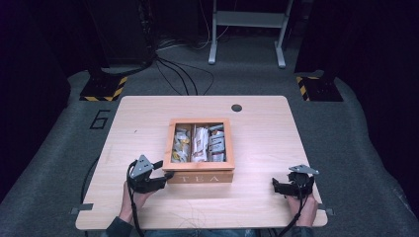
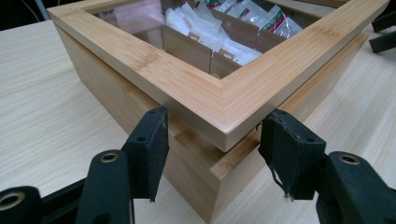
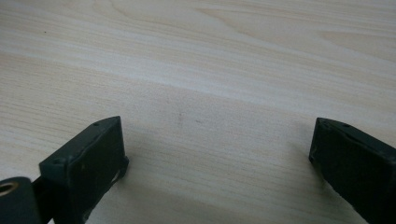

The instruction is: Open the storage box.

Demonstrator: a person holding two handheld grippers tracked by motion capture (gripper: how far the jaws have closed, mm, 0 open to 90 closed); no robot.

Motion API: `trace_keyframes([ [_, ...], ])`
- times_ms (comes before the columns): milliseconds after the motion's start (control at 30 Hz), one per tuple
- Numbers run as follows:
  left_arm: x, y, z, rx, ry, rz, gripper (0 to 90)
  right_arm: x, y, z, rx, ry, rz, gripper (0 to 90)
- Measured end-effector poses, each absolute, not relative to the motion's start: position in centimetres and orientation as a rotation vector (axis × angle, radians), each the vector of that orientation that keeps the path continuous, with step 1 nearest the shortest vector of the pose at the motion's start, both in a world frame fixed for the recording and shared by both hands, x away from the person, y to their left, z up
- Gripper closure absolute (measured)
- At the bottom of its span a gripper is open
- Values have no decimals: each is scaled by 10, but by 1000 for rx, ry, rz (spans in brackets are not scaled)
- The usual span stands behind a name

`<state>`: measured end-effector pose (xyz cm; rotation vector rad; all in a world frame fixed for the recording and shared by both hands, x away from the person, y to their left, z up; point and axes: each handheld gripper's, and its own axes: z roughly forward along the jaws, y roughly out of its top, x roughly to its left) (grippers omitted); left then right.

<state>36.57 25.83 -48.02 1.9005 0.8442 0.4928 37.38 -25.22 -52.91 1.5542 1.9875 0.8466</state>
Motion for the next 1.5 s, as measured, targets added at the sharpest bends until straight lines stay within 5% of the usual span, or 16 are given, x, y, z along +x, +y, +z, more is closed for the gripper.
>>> trace_keyframes([
  [800, 379, 250, -449, 1814, 815, 671, 324, 374, -252, -529, 1554, 1987, 847, 31],
  [1500, 399, 246, -417, 1771, 768, 767, 374, 374, -252, -529, 1553, 1987, 848, 34],
])
